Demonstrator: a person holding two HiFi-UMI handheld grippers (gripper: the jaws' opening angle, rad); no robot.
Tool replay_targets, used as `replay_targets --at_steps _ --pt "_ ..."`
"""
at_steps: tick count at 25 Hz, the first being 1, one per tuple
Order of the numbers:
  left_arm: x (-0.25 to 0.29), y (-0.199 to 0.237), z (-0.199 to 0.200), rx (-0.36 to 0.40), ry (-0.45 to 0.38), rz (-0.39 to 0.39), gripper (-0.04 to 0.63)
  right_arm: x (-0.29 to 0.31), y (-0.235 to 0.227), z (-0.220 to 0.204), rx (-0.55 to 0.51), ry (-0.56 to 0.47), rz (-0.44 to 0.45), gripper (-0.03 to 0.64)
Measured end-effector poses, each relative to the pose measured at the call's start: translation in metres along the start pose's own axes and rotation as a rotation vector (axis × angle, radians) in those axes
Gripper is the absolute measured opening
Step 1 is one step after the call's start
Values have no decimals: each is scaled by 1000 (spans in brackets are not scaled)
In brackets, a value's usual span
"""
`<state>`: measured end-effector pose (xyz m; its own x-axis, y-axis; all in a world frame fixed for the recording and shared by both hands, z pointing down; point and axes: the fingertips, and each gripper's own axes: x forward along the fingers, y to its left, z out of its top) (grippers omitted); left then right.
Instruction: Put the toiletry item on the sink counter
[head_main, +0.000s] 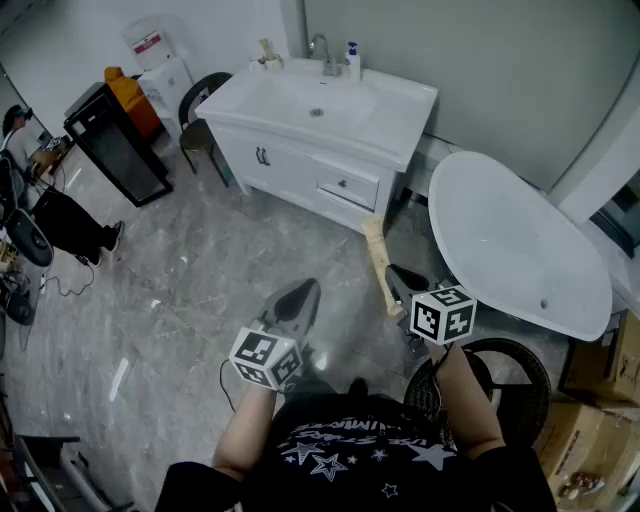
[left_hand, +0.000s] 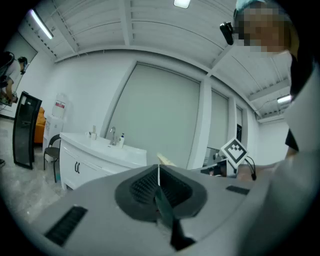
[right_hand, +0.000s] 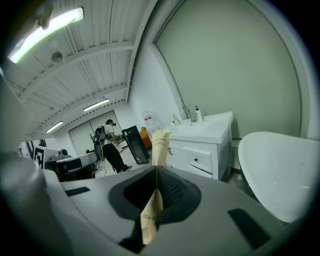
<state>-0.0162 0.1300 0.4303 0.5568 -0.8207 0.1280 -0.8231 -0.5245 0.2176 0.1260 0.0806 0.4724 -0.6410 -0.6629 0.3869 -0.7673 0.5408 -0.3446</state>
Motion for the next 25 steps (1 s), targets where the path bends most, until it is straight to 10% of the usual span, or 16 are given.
replay_targets --at_steps 25 --pt "-30 16 0 -19 11 84 20 -2 18 13 7 -62 13 20"
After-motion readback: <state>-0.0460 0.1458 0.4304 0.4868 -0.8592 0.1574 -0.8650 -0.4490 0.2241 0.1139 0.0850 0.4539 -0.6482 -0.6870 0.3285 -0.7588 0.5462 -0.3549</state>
